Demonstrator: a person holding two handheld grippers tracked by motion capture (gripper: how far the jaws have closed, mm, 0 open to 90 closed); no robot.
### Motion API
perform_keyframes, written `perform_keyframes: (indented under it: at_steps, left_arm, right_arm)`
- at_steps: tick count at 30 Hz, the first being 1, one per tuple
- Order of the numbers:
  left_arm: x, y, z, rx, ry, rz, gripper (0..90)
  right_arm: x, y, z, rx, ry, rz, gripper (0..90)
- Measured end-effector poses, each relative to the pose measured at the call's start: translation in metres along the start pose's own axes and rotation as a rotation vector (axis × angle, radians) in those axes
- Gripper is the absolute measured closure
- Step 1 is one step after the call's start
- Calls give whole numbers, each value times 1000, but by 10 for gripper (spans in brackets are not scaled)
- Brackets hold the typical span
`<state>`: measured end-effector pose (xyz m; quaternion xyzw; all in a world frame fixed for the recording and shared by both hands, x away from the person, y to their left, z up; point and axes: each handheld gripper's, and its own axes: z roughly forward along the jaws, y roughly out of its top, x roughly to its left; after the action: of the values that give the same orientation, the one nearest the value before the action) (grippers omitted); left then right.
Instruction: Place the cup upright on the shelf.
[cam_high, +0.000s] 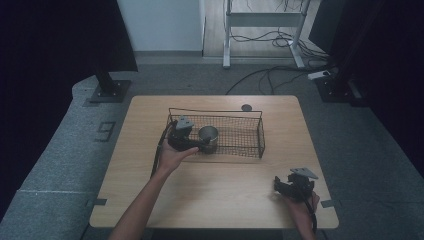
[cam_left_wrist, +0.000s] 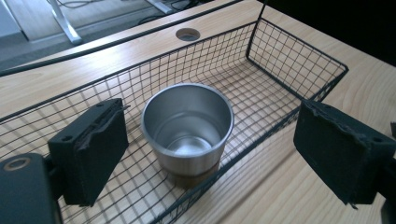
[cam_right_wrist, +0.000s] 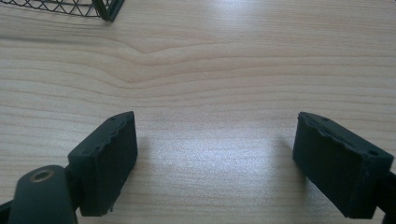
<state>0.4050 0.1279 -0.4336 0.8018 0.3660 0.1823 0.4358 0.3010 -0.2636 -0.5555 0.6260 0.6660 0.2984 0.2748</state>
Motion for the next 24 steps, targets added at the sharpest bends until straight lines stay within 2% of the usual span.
perform_keyframes:
  at_steps: [1, 6, 10, 15, 16, 18, 19, 24]
  left_arm:
    - [-1, -5, -6, -11, 1, -2, 100]
    - [-2, -16, -18, -20, 3, 6, 101]
    - [-2, -30, -29, -14, 2, 10, 101]
    - [-1, -53, -41, -5, -1, 11, 101]
    - [0, -62, -46, -1, -7, 7, 102]
    - [0, -72, -51, 2, -2, 6, 117]
    - [0, -72, -51, 2, -2, 6, 120]
    - [-1, -93, -60, 7, 5, -4, 125]
  right_arm:
    - [0, 0, 0, 3, -1, 2, 136]
    - [0, 0, 0, 3, -1, 6, 137]
    - [0, 0, 0, 2, -1, 6, 136]
    - [0, 0, 0, 2, -3, 6, 137]
    - [0, 0, 0, 2, -3, 6, 137]
    - [0, 0, 0, 2, -4, 6, 137]
    - [0, 0, 0, 2, -4, 6, 137]
    - [0, 0, 0, 2, -5, 6, 137]
